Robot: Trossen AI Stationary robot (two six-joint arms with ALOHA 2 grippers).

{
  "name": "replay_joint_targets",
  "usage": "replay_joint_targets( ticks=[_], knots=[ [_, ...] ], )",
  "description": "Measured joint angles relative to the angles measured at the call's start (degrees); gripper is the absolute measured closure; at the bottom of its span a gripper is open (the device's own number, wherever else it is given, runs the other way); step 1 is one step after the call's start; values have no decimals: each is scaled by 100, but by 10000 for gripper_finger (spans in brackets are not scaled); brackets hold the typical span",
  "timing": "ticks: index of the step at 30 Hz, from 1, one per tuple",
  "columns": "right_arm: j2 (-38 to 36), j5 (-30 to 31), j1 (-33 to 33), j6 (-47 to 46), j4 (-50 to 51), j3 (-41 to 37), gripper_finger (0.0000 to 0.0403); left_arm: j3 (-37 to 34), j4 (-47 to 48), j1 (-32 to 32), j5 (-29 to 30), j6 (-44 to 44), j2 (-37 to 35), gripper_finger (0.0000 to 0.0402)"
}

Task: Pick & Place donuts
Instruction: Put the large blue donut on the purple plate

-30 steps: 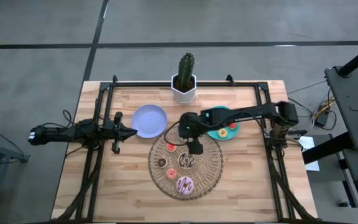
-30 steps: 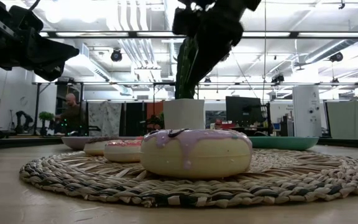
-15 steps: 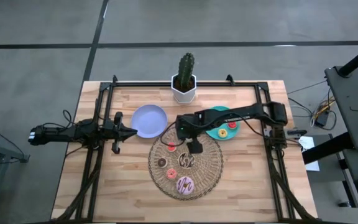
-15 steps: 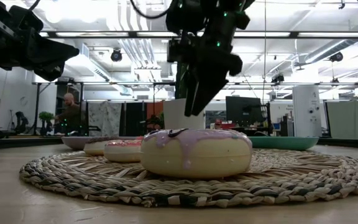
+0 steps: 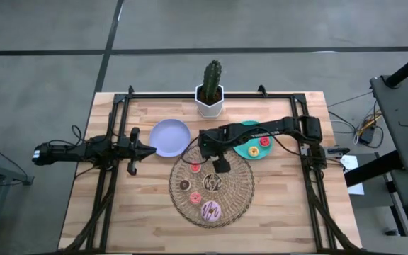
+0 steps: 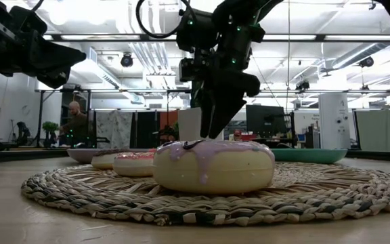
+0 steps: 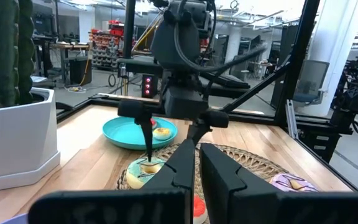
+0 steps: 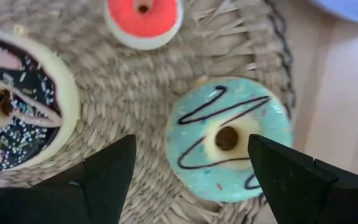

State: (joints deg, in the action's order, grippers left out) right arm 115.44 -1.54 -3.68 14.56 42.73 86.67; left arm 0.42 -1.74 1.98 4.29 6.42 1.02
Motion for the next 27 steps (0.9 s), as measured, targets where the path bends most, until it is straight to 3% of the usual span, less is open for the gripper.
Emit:
replay_joint_targets(
  ticks=[27],
  knots=[
    [0,-1,44,218,-169,-214,115,0,2,0,4,0,0,402]
  ],
)
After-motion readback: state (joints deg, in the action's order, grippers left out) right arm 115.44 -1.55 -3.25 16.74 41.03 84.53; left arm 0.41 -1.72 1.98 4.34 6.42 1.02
